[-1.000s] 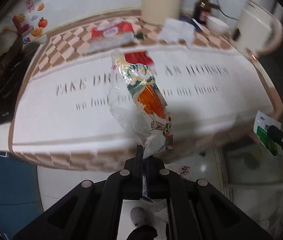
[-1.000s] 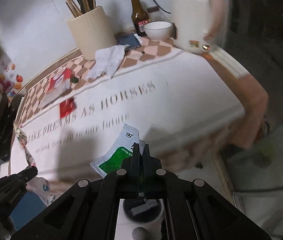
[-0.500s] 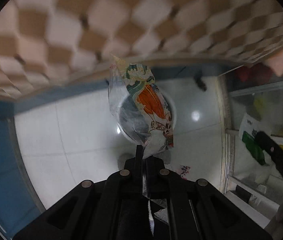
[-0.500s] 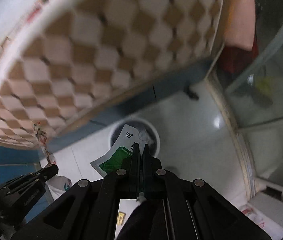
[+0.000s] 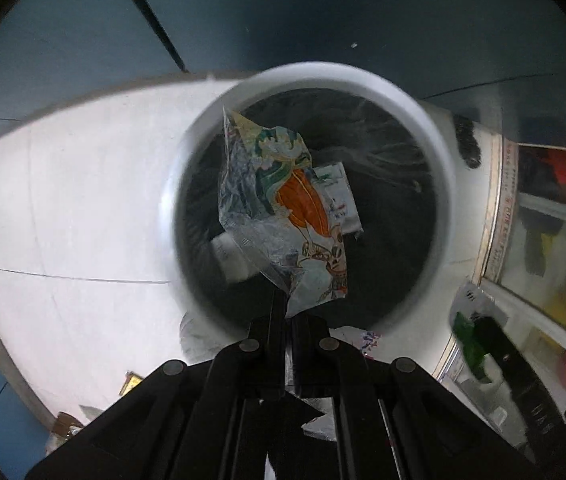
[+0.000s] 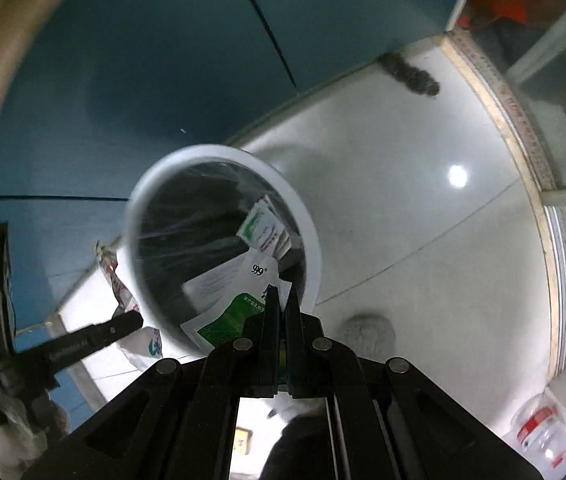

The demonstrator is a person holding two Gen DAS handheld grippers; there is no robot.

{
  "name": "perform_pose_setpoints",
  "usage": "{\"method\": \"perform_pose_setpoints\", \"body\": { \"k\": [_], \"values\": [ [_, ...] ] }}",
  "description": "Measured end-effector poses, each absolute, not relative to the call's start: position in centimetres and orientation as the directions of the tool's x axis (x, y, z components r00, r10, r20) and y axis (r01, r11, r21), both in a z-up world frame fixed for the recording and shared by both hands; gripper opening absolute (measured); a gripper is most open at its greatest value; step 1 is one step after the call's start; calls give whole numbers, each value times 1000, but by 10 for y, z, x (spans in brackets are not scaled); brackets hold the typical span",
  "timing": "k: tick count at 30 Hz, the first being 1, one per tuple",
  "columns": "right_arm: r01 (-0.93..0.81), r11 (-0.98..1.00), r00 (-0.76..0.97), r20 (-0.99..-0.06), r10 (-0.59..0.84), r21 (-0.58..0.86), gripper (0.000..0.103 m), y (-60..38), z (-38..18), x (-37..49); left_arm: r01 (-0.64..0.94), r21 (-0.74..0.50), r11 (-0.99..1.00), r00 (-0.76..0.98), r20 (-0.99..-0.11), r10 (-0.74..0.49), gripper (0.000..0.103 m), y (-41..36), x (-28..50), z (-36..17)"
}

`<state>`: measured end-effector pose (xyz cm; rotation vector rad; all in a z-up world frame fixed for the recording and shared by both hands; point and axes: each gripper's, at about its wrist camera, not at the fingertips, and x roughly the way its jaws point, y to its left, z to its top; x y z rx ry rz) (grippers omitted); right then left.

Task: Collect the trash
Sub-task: 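Move both items over the bin and release them inside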

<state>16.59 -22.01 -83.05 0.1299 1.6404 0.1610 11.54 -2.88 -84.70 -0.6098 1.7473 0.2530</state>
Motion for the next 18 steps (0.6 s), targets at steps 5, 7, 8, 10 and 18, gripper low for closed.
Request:
{"method": "perform_pose_setpoints", "body": {
  "k": [5,7,8,10,18],
  "values": [
    [-93,983,-89,-985,150,158,2,-205,-878,169,-485,-132,864,-157,-959,-234,1,-35,129,-866],
    [-133,981,-89,-987,131,142,2,-199,-886,169,-461,-112,880,-152,-967,-203,2,-36,130,-866],
    [-152,979,-92,-988,121,134,2,-195,-890,170,-450,-102,887,-149,-971,-187,3,-37,130,-865],
    [-190,974,-92,-990,103,119,3,-190,-893,169,-433,-81,898,-148,-976,-159,5,-37,130,-861],
    [-276,958,-79,-995,62,81,35,-180,-879,172,-445,-14,895,-94,-994,-62,92,-26,114,-832]
  ]
}}
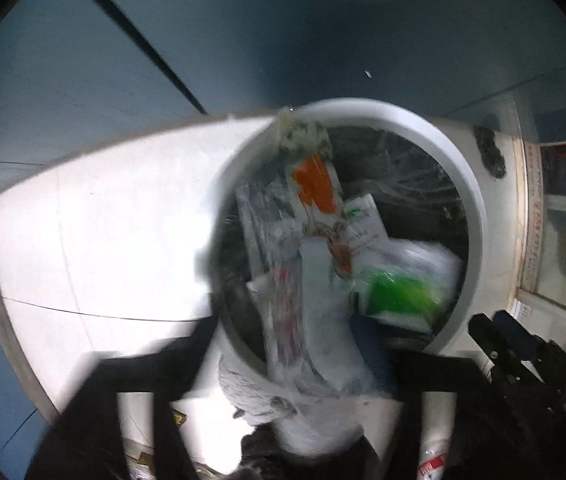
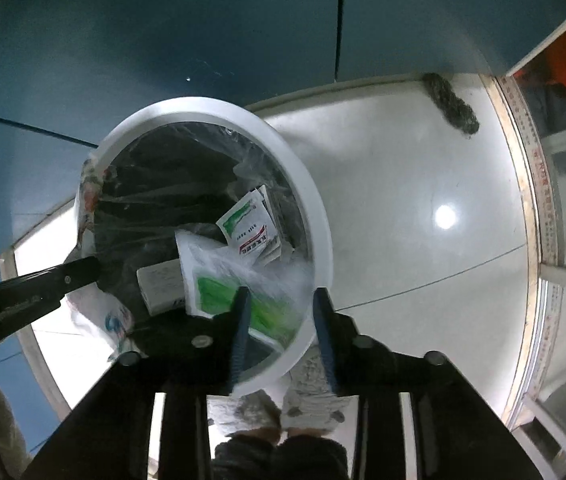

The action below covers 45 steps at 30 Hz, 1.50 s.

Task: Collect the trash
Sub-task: 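Move both items over the bin and release them inside, then raise both tools back toward the counter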

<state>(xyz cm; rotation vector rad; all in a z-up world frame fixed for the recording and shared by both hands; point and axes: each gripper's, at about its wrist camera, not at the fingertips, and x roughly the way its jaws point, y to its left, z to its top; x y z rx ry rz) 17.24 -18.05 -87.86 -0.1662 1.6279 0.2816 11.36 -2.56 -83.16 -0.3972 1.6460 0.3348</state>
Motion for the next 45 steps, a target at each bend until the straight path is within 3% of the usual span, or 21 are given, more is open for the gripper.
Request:
{"method": "perform_pose_setpoints", "body": {
  "k": [1,4,6,11,18,24,45],
  "values": [
    [-281,956,-76,-995,59,78,37,-180,-876,173,-451,-6,892,-79,-996,-46,93,-24,111,-826],
    [-293,953,-66,-996,58,75,69,-181,-867,172,-465,1,885,-61,-998,-32,94,-17,103,-816],
    [-307,949,-52,-997,51,65,82,-179,-859,167,-464,10,886,-55,-998,-18,103,-15,98,-810],
    [-335,941,-32,-998,48,56,102,-175,-843,160,-465,51,884,-34,-999,40,103,-14,86,-795],
    [-344,938,-11,-999,45,46,103,-172,-823,154,-474,65,878,-1,-997,74,103,-14,71,-758],
    [-355,934,15,-999,50,41,103,-167,-774,145,-466,61,883,23,-996,80,103,-21,55,-698],
    [-399,917,128,-990,60,4,103,-170,-418,91,-415,-28,909,120,-993,24,103,-59,2,-392]
  ]
}}
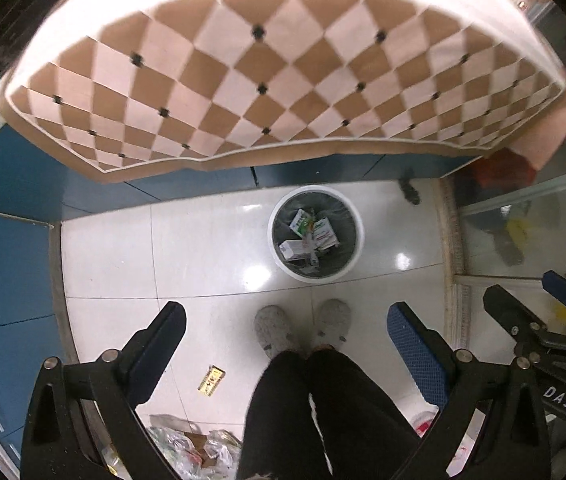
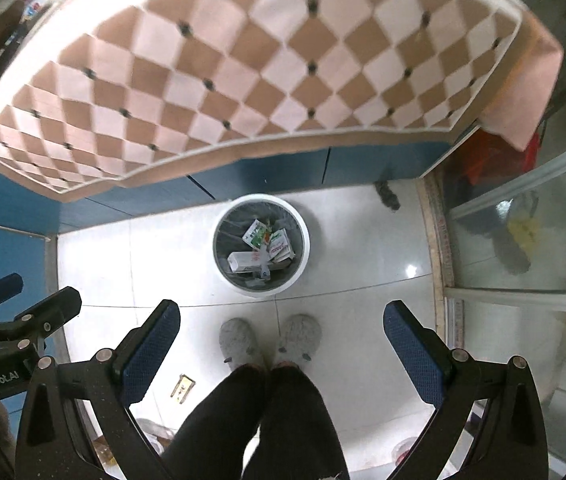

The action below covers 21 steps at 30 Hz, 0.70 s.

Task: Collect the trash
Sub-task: 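Raise both tools back toward the counter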

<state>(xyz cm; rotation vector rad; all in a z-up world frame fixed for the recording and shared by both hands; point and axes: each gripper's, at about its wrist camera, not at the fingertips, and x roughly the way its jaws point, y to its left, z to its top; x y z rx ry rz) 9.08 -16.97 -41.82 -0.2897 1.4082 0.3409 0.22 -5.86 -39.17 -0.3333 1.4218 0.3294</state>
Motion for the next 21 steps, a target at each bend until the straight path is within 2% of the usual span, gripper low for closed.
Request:
{"method": "perform_pose_setpoints", "body": {
  "k": [8,14,18,21],
  "values": [
    [-391,920,182,-977,115,36,103,-161,-328,84,-410,-17,912,252,-963,95,103,-40,11,-309],
    [-341,930,248,-941,230,138,103,-141,-273,122,-488,99,867,361,-881,304,103,-2,59,-252],
    [-314,928,270,-918,290,201,103,-125,-251,178,-533,84,842,356,-880,313,103,32,107,-242],
    [-291,930,278,-910,307,225,103,-112,-243,236,-567,38,823,323,-909,265,103,54,158,-251]
  ]
}}
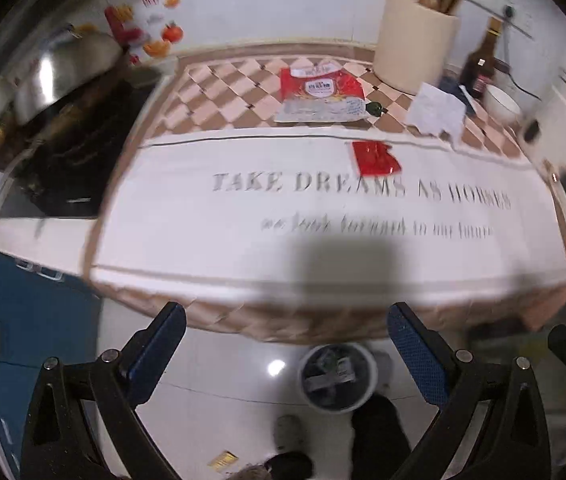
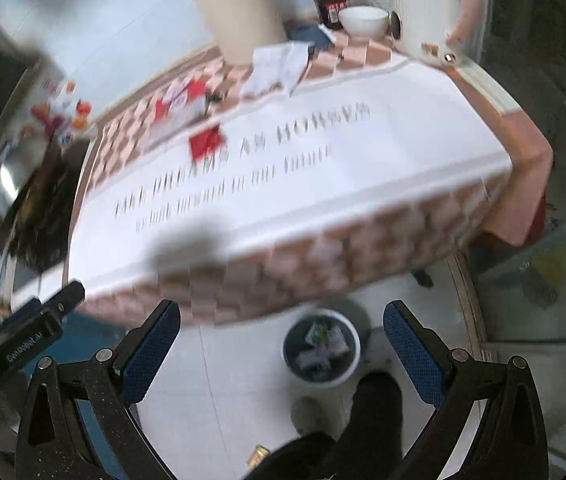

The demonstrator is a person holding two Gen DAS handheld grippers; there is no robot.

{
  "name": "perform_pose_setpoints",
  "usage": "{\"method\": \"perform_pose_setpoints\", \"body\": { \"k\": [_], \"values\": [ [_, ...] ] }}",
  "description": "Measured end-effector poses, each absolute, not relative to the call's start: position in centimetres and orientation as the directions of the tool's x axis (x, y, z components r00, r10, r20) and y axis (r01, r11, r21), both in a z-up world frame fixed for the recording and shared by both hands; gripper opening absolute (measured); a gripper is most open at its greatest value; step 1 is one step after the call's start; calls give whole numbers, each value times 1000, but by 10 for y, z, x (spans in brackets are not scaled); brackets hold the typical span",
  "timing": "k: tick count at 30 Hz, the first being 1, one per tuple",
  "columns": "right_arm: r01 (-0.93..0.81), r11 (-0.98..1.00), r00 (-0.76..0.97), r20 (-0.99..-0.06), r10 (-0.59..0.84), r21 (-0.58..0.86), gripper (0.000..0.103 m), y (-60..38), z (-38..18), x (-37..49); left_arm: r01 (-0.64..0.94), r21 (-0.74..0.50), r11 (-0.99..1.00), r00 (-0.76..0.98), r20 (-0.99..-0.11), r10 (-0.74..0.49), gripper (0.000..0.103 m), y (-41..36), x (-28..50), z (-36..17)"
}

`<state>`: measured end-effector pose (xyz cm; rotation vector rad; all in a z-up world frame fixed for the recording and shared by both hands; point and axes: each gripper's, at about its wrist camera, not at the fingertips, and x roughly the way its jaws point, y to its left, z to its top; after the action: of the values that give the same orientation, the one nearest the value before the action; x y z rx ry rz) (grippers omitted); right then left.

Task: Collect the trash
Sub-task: 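Raise both tools back toward the counter, then grasp the red packet with the left gripper while the right grasps the white tissue, then carry the red packet and tissue down over the bin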

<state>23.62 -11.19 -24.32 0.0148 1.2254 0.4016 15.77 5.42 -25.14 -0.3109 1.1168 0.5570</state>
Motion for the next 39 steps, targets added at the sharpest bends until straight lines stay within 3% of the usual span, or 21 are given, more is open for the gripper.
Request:
{"method": "perform_pose_setpoints", "body": {
  "k": [10,11,14,16,18,22,24,25,26,27,28,32,39],
  "values": [
    [-276,930,212,-928,307,244,103,-58,-295,480,-664,-29,747,194,-972,136,102,96,351,-320],
    [-280,929,209,-929,304,241,103,-51,-301,497,-666,-33,745,183,-976,120,98,98,366,-331],
    [-301,925,198,-934,298,231,103,-25,-321,553,-674,-12,739,123,-988,97,62,105,396,-361],
    [-315,921,187,-936,299,231,103,-7,-335,583,-671,4,741,147,-979,139,55,104,400,-360],
    [-329,917,180,-938,295,226,103,12,-350,607,-677,3,736,163,-975,154,38,104,398,-358],
    [-382,904,172,-947,273,192,100,52,-376,632,-685,15,729,173,-968,182,23,104,386,-354],
    [-418,901,202,-955,215,115,89,67,-386,631,-687,43,725,165,-963,214,15,105,383,-351],
    [-446,893,243,-951,191,65,69,74,-385,627,-688,55,724,162,-961,226,14,106,382,-348],
    [-469,883,294,-945,145,-11,57,80,-385,621,-686,67,724,161,-957,241,13,106,378,-346],
    [-480,876,319,-938,133,-39,26,83,-384,618,-686,76,723,165,-952,256,13,107,373,-342],
    [-489,871,328,-934,142,-39,5,82,-383,614,-685,83,723,170,-948,270,12,107,368,-338],
    [-470,882,298,-933,202,41,5,63,-376,603,-659,105,744,213,-923,319,12,101,347,-314],
    [-397,901,328,-890,317,174,5,-2,-333,523,-577,41,816,346,-893,289,12,79,286,-271]
  ]
}}
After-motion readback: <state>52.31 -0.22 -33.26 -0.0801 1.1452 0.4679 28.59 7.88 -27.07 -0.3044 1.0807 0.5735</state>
